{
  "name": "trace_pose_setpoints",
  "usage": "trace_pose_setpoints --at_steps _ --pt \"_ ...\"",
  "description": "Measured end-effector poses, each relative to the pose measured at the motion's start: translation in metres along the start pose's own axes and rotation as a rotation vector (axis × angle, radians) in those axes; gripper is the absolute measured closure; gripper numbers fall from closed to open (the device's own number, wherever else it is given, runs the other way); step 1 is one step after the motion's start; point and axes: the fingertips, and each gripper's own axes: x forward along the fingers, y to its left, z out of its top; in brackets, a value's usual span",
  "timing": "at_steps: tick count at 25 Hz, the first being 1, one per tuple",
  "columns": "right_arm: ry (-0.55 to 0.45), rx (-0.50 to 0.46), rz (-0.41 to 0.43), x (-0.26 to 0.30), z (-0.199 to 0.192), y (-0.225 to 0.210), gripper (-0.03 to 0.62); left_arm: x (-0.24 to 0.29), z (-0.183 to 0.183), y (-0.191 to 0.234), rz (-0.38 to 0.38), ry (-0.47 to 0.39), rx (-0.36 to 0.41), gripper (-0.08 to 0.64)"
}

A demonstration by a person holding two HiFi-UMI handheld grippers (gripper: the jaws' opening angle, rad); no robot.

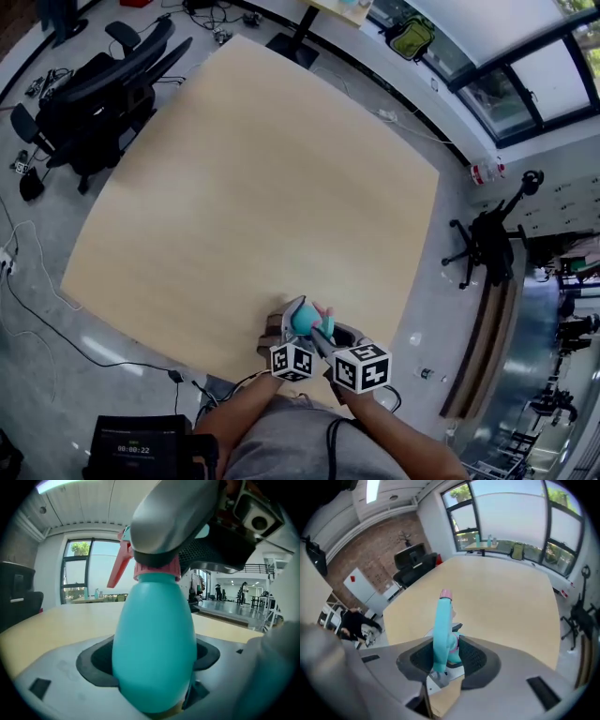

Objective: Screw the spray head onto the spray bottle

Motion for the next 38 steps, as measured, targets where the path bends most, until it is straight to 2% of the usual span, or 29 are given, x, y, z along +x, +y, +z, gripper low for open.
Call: trace_pose_setpoints --at_steps 3,5,8,9,11,12,13,14,15,18,19,20,21,23,25,26,28,32,33,35,38 --pt "-0.051 0.127 -0.021 0.000 -0.001 0.000 0.460 -0.001 -0.001 0.001 0.018 0.005 -0.004 0.167" --pt "-0.061 0.129 -0.023 -0.001 0.001 0.002 0.461 -0.001 0.000 0.001 0.013 0.001 -0.010 0.167" --pt "-0.031 0.070 0.020 -0.005 0.003 0.008 0.445 0.000 0.003 0.000 -0.015 -0.008 -0.014 0.167" --pt "-0.023 0.038 0.037 -0.008 0.005 0.010 0.399 0.000 0.003 -0.001 -0.028 -0.009 -0.012 0.167" --pt "-0.015 -0.072 0.052 -0.022 0.013 0.009 0.361 0.000 0.002 -0.002 -0.055 -0.011 -0.006 0.167" --pt "-0.013 -0.167 0.051 -0.033 0.020 0.008 0.354 0.000 0.002 -0.003 -0.072 -0.012 -0.003 0.167" --pt "-0.014 -0.307 0.048 -0.044 0.029 0.008 0.354 0.001 0.002 -0.005 -0.092 -0.014 0.002 0.167" --pt "-0.011 -0.504 0.047 -0.054 0.038 0.012 0.354 0.002 0.002 -0.008 -0.117 -0.016 0.009 0.166" --pt "0.001 -0.757 0.052 -0.063 0.044 0.018 0.354 0.003 0.002 -0.010 -0.145 -0.019 0.016 0.167" --pt "0.118 -1.667 0.115 -0.076 0.037 0.041 0.354 0.005 0.001 -0.018 -0.237 -0.028 0.034 0.167" --pt "0.157 -1.920 0.148 -0.075 0.031 0.047 0.354 0.005 0.000 -0.020 -0.262 -0.028 0.039 0.167" --pt "0.191 -2.095 0.195 -0.071 0.024 0.050 0.354 0.005 0.000 -0.021 -0.282 -0.029 0.044 0.167" --pt "0.228 -2.187 0.262 -0.067 0.014 0.051 0.354 0.006 -0.001 -0.022 -0.295 -0.029 0.047 0.167" --pt "0.322 -2.293 0.387 -0.054 -0.003 0.046 0.354 0.007 -0.001 -0.023 -0.307 -0.029 0.051 0.167" --pt "0.474 -2.476 0.425 -0.042 -0.008 0.025 0.354 0.009 -0.001 -0.023 -0.309 -0.030 0.053 0.167" --pt "0.527 -2.542 0.428 -0.037 -0.009 0.016 0.354 0.010 -0.001 -0.024 -0.312 -0.030 0.053 0.167" --pt "0.571 -2.622 0.419 -0.027 -0.012 0.006 0.354 0.011 0.000 -0.026 -0.317 -0.031 0.053 0.167" --pt "0.565 -2.695 0.407 -0.010 -0.017 -0.001 0.357 0.011 0.000 -0.027 -0.321 -0.029 0.054 0.167" --pt "0.567 -2.699 0.407 -0.007 -0.017 -0.002 0.375 0.011 0.000 -0.027 -0.321 -0.029 0.055 0.167" --pt "0.589 -2.684 0.413 -0.006 -0.019 -0.006 0.453 0.011 0.000 -0.027 -0.322 -0.029 0.055 0.167" --pt "0.586 -2.584 0.421 -0.006 -0.021 -0.007 0.460 0.011 0.000 -0.028 -0.324 -0.025 0.060 0.167"
